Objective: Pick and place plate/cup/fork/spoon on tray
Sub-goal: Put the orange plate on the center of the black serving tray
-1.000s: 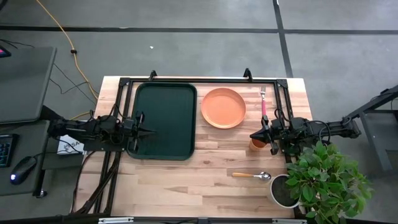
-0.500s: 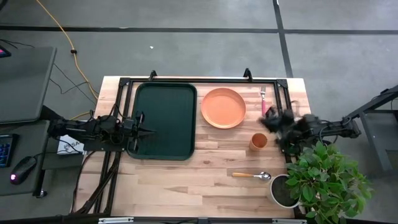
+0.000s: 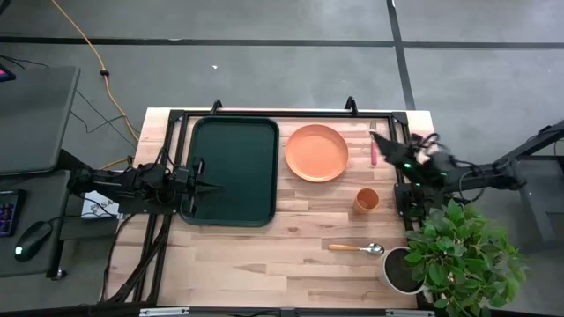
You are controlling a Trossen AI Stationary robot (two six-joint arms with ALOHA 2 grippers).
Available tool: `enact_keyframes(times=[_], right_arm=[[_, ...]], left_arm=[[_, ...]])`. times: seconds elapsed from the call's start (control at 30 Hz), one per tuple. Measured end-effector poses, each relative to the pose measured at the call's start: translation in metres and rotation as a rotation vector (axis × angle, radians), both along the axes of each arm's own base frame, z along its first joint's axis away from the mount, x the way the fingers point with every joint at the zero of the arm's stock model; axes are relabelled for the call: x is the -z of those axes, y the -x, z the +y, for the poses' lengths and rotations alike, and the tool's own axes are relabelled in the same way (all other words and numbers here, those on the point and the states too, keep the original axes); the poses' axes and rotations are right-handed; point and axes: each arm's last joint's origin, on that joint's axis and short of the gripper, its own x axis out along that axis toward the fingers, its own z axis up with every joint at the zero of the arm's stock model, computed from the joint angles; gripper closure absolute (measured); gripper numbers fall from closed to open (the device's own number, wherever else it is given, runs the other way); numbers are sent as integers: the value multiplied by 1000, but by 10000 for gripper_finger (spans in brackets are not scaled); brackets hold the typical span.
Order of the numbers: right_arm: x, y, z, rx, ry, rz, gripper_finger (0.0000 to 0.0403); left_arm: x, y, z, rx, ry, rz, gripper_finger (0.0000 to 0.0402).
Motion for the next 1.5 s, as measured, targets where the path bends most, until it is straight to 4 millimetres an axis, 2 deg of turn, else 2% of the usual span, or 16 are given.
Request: enact_keyframes(times=[0.1, 0.2, 0.27, 0.4, 0.53, 0.67, 0.87, 1.2, 1.37, 1.5], right_arm=[[2, -33, -8, 36, -106, 193, 324], [20, -58, -24, 87, -255, 461, 278], [36, -67, -36, 151, -402, 624, 250], [61, -78, -54, 197, -714, 830, 208], [83, -92, -64, 192, -804, 922, 191], [95, -105, -73, 192, -801, 945, 188], [114, -106, -84, 260, -845, 993, 188], [129, -111, -100, 225, -796, 1048, 192], [132, -109, -105, 222, -783, 1079, 224], [132, -106, -109, 217, -766, 1108, 283]], left_arm=[[0, 0, 0, 0, 0, 0, 398], [0, 0, 0, 0, 0, 0, 398], [0, 0, 0, 0, 0, 0, 398], [0, 0, 0, 0, 0, 0, 398], [0, 0, 0, 0, 0, 0, 398], [0, 0, 0, 0, 0, 0, 398], [0, 0, 0, 0, 0, 0, 398], [0, 0, 0, 0, 0, 0, 398], [0, 0, 0, 0, 0, 0, 398], [0, 0, 0, 0, 0, 0, 398]])
